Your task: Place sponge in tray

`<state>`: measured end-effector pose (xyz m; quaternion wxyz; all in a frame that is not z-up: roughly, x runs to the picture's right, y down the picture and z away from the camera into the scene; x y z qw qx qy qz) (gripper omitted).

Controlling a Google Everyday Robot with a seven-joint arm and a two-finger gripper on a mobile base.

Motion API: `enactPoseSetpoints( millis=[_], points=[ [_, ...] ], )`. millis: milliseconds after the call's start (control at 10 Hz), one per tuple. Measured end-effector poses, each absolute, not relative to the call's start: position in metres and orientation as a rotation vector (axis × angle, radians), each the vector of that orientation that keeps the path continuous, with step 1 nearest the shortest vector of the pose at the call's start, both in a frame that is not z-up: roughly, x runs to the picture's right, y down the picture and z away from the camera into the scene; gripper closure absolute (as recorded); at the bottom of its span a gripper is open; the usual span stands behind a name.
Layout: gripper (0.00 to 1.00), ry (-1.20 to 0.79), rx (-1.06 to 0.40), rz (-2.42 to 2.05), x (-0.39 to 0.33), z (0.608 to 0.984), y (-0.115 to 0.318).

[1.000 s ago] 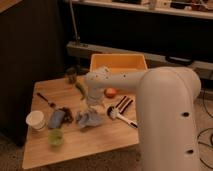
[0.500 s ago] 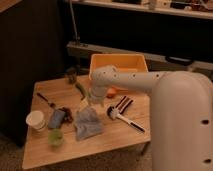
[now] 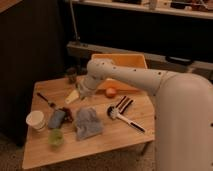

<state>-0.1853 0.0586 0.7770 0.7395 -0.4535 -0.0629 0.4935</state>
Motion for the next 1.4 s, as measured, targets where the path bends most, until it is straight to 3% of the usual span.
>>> enactPoseSetpoints(
  millis=[400,1400],
  points=[
    [0.2,-0.139,-1.074,0.997,-0.235,0.787,0.083],
    [0.2,-0.102,-1.195,0.95,-0.256,0.798,0.125]
  ],
)
